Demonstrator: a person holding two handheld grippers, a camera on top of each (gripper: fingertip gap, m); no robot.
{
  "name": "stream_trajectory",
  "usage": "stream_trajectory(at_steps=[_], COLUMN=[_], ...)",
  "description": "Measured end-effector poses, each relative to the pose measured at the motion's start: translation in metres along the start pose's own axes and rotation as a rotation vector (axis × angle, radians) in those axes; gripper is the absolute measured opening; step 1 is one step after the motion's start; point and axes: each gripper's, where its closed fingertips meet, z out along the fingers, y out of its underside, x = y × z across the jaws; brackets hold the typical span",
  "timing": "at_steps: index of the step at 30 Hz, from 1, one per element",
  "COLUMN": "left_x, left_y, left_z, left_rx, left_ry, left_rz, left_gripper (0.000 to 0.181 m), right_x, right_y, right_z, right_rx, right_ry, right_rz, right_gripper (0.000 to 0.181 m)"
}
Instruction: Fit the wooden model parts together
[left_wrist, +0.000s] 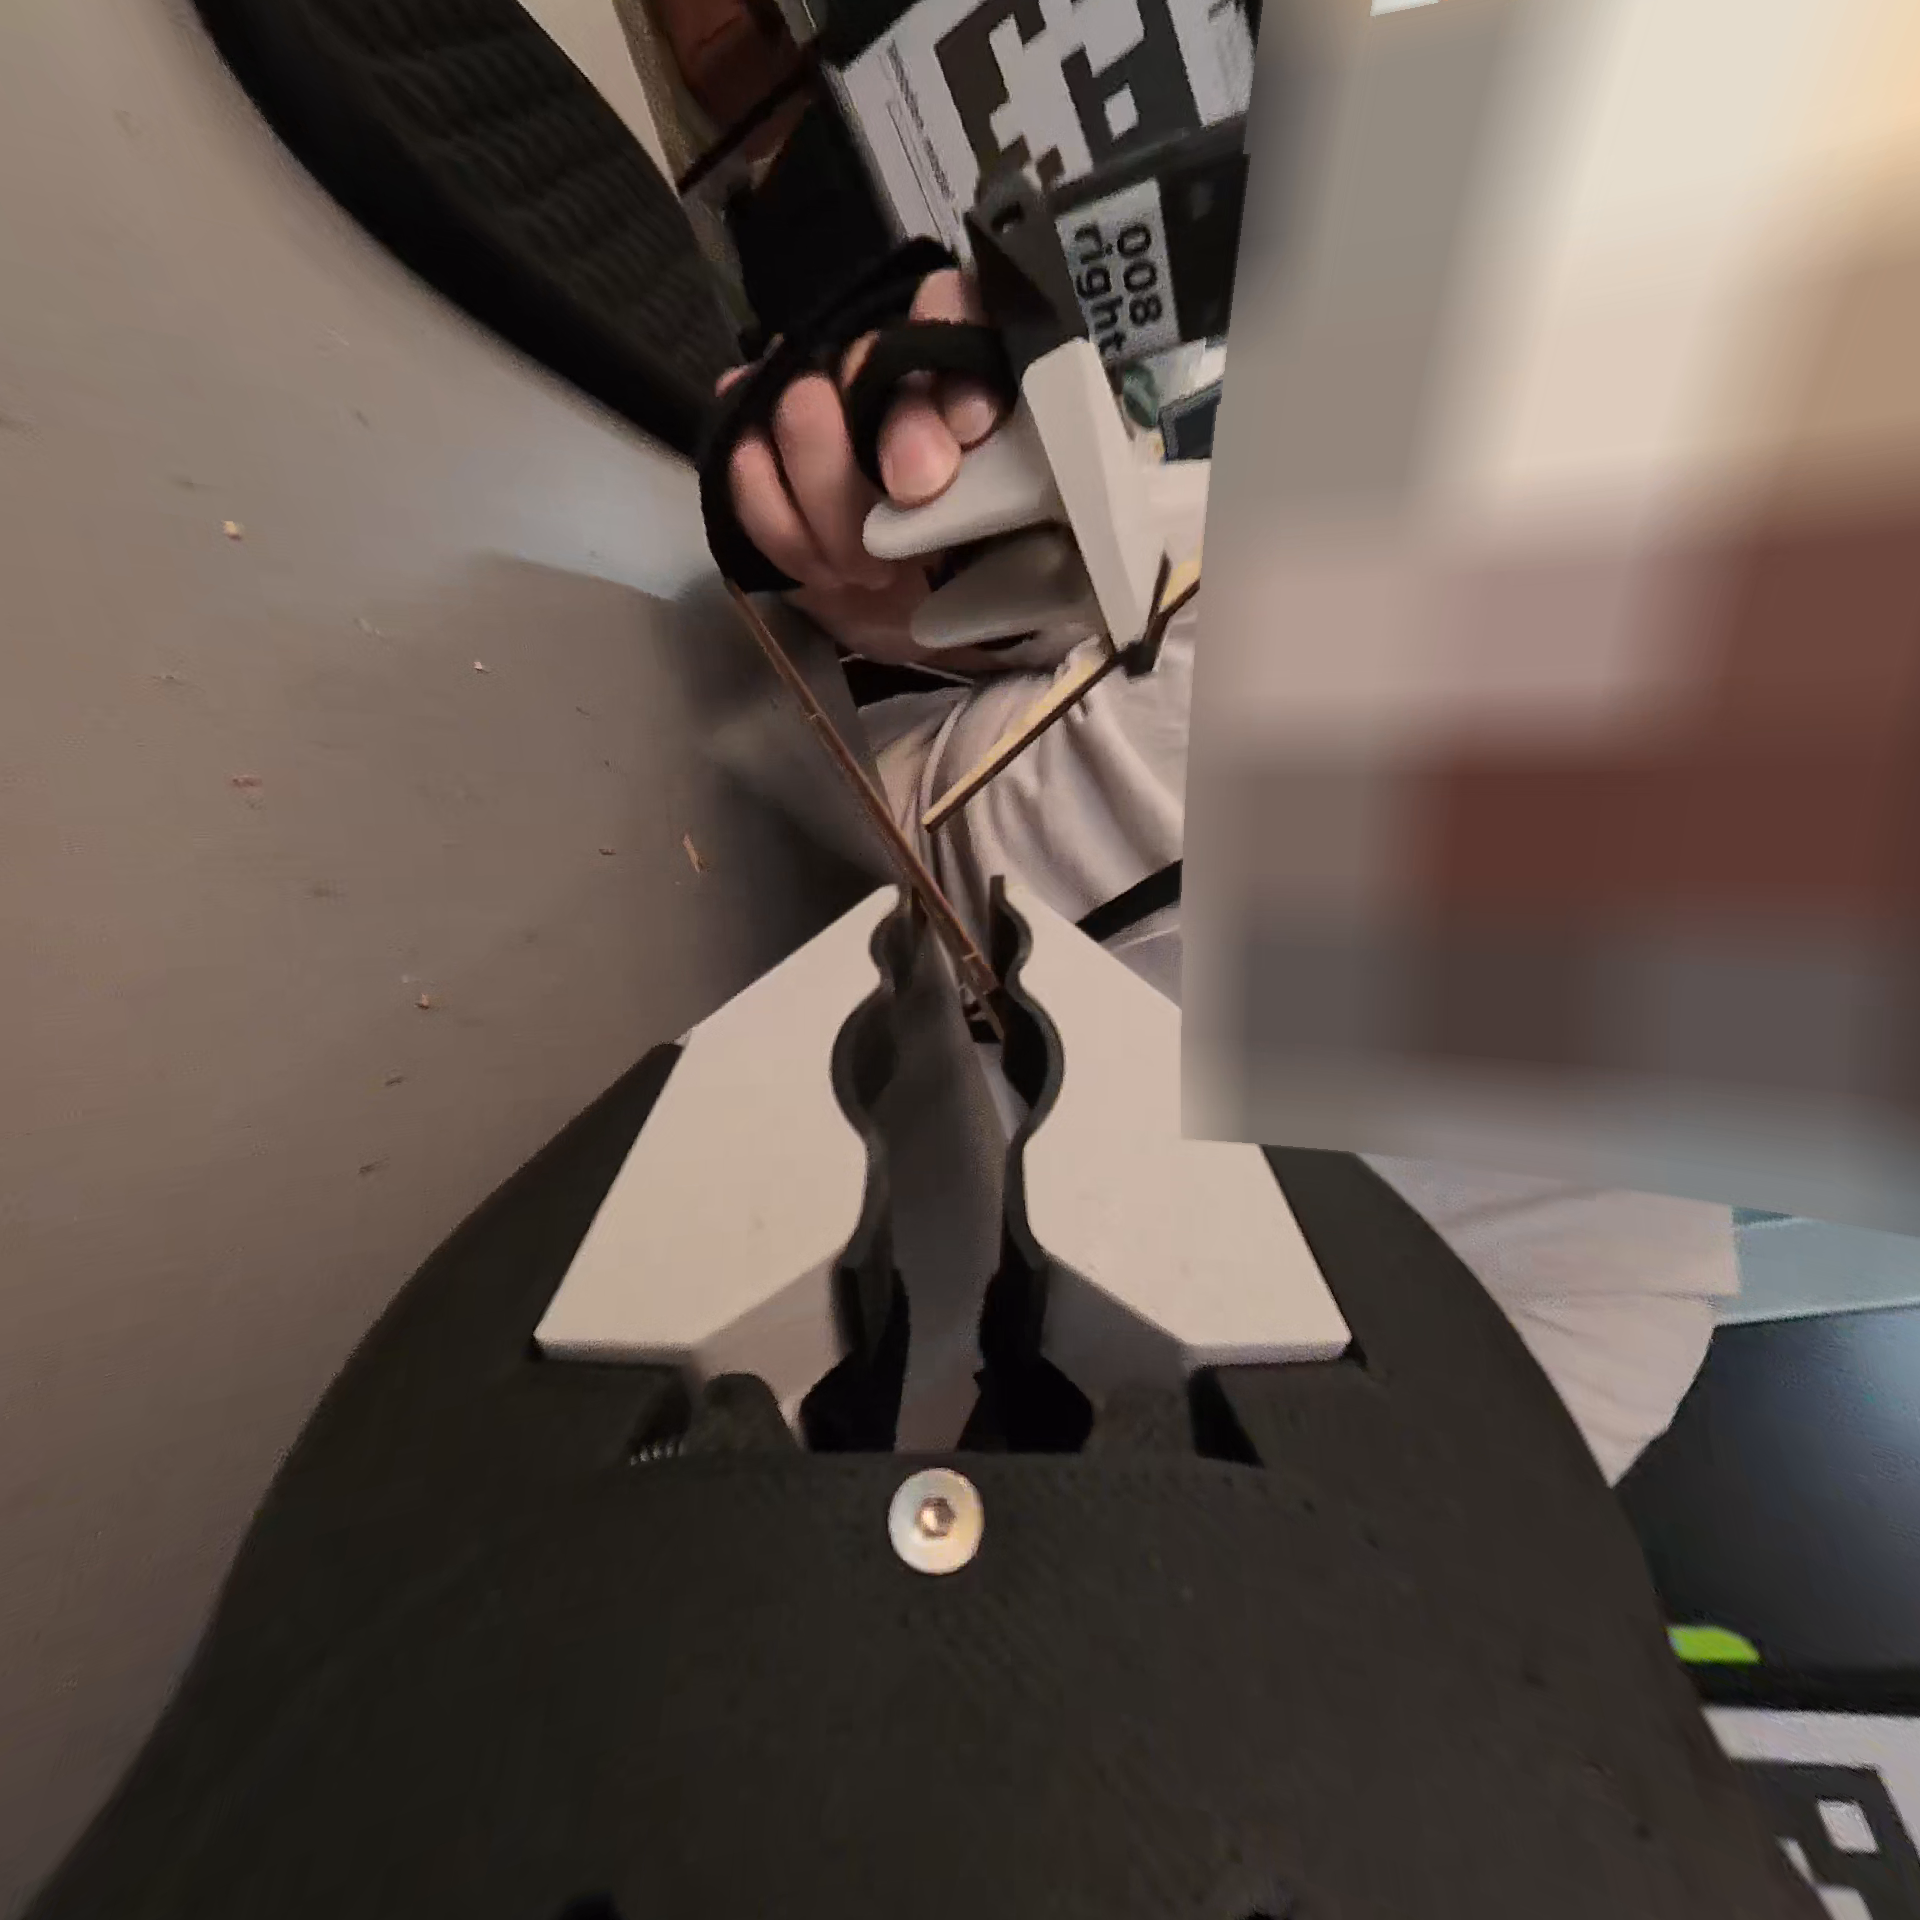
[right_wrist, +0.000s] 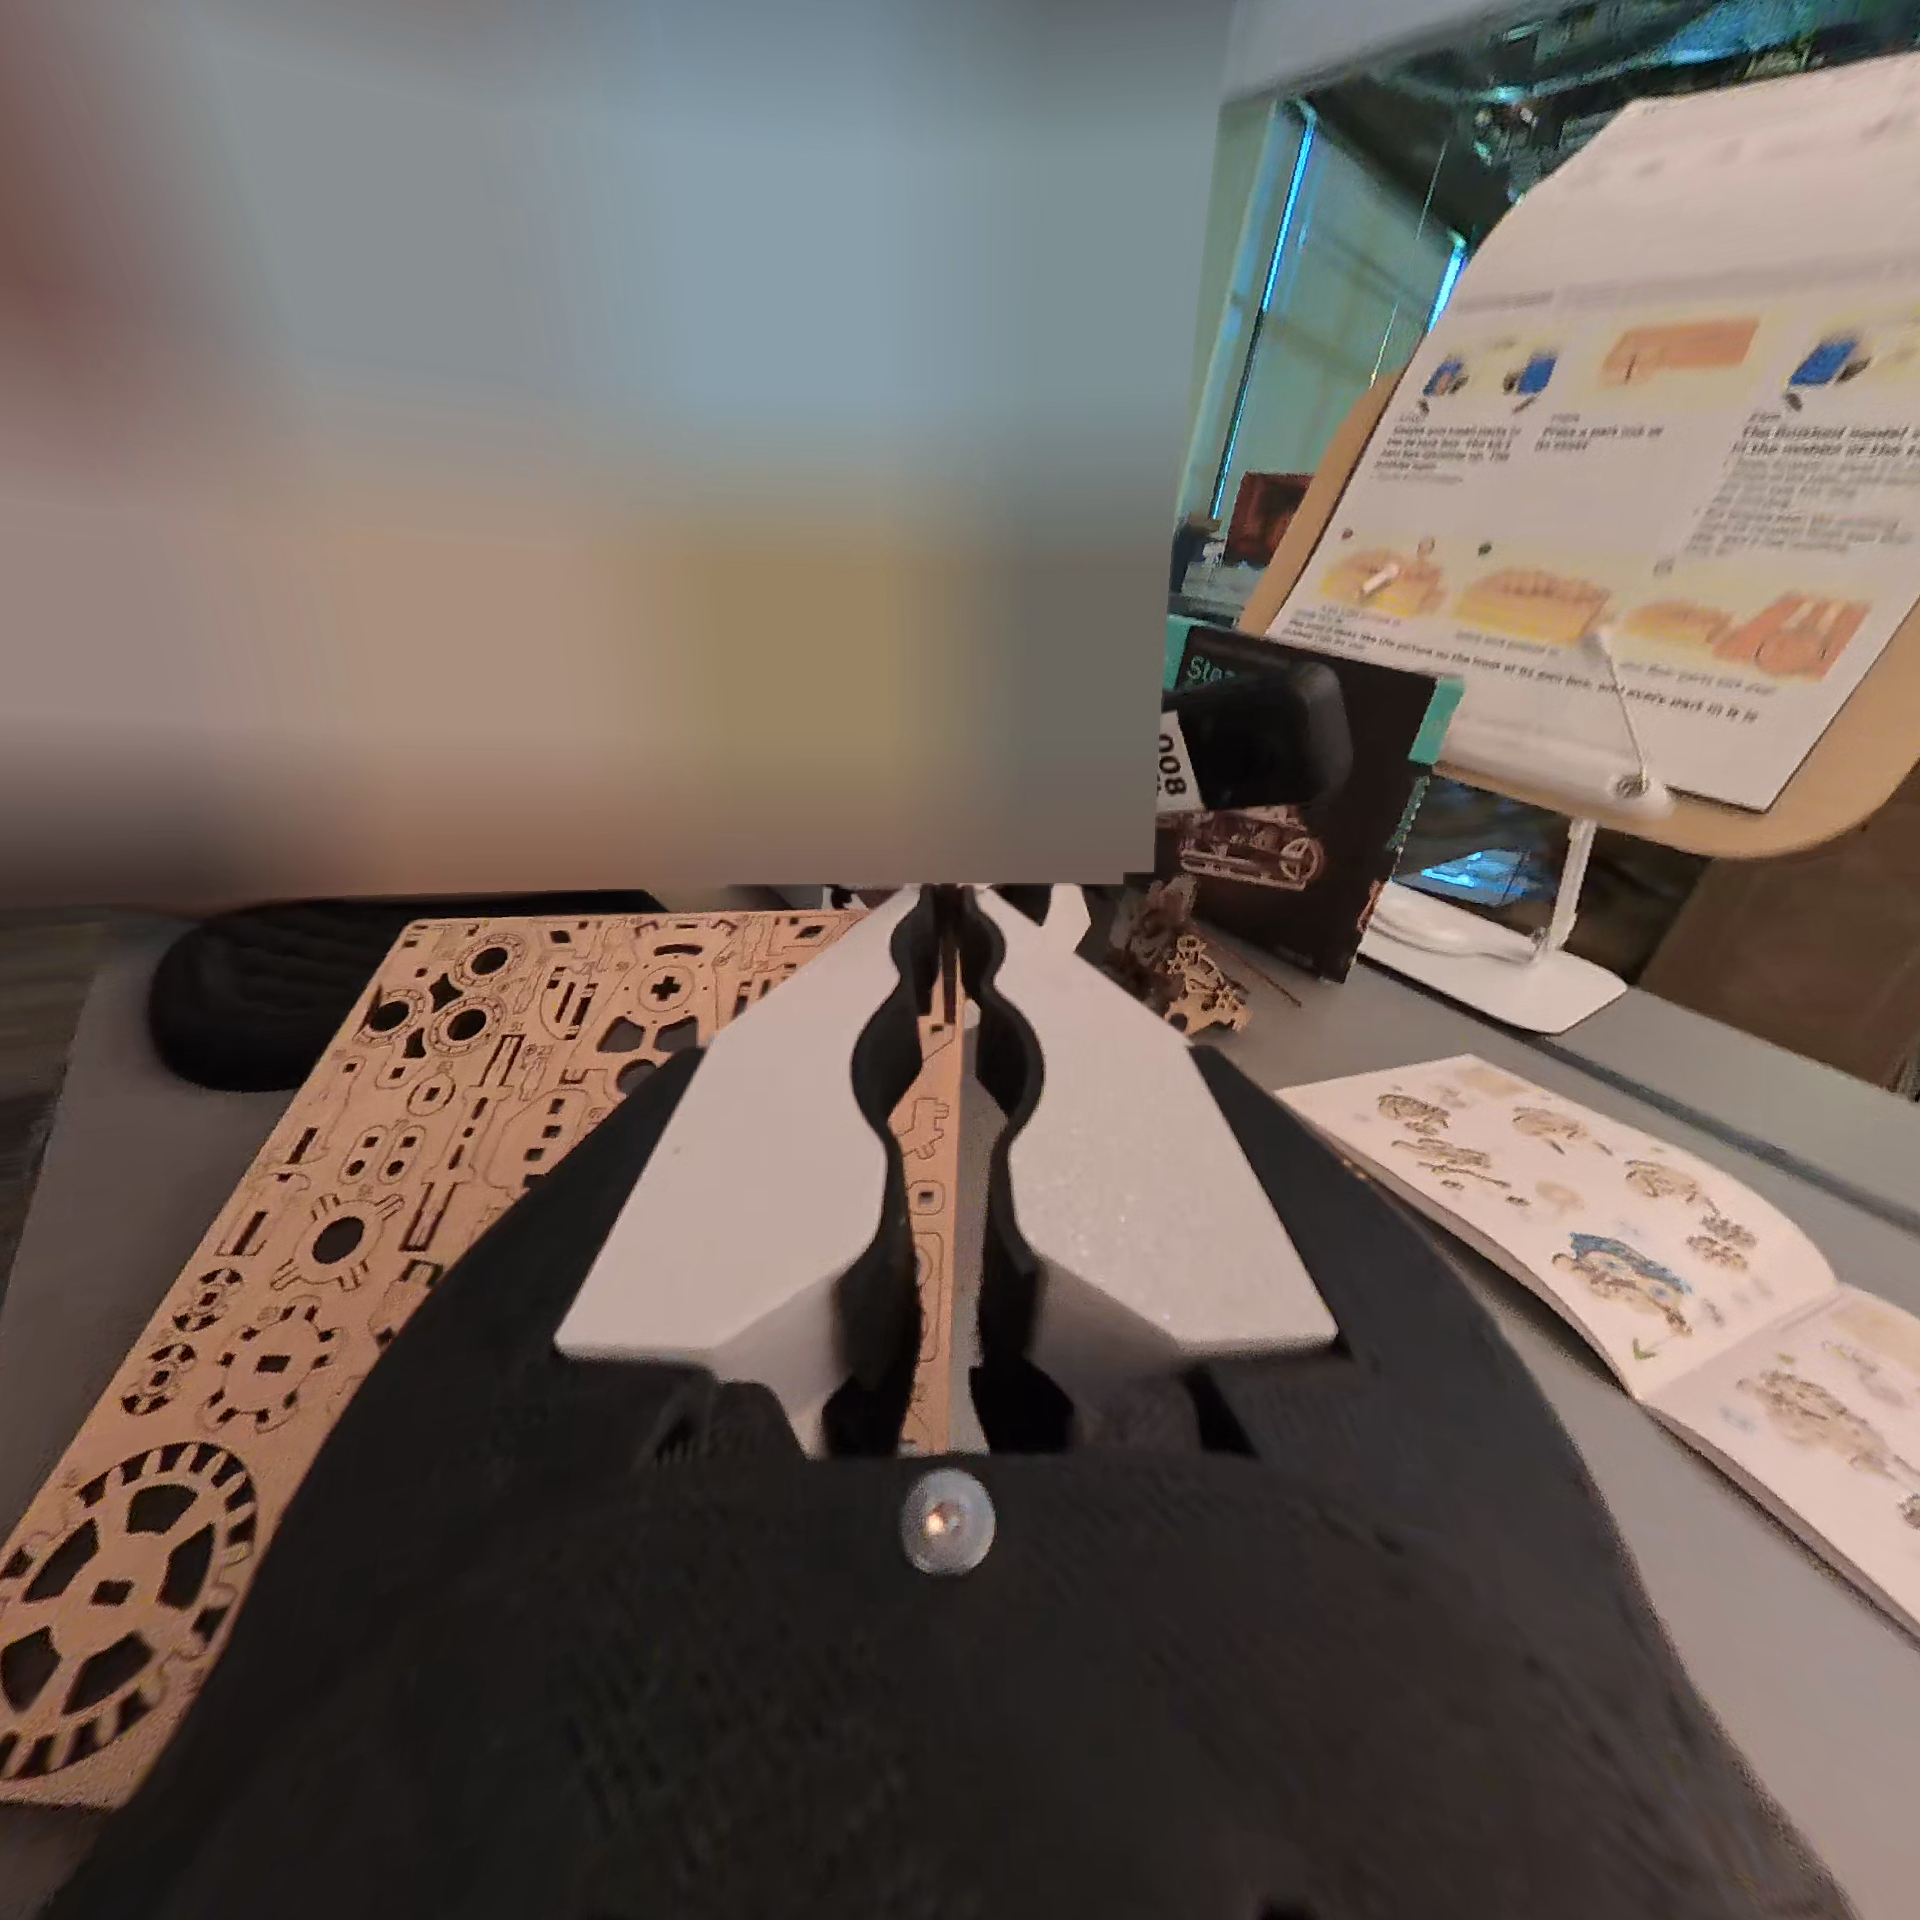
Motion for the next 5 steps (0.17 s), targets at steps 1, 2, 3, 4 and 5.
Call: stream_trajectory(at_steps=[1, 2, 3, 4, 5], left_x=[0.0031, 0.006, 0.0073, 0.0088, 0.0088], left_y=[0.0018, 0.0028, 0.0038, 0.0052, 0.0064], left_z=[0.0018, 0.0033, 0.0047, 0.006, 0.0072], left_rx=[-0.016, -0.026, -0.035, -0.046, -0.055], left_ry=[0.006, 0.013, 0.012, 0.017, 0.014], left_rz=[0.017, 0.032, 0.044, 0.051, 0.051], left_gripper=[0.012, 0.012, 0.011, 0.01, 0.008], right_x=[-0.0011, -0.0021, -0.0027, -0.0031, -0.0029], right_y=[-0.0034, -0.0084, -0.0122, -0.0125, -0.0115], right_z=[-0.0014, -0.0035, -0.0053, -0.0058, -0.006], right_rx=[0.019, 0.047, 0.068, 0.069, 0.068], right_ry=[-0.002, -0.005, -0.009, -0.017, -0.021], right_rz=[-0.009, -0.02, -0.027, -0.026, -0.02], right_gripper=[0.001, 0.001, 0.001, 0.002, 0.001])
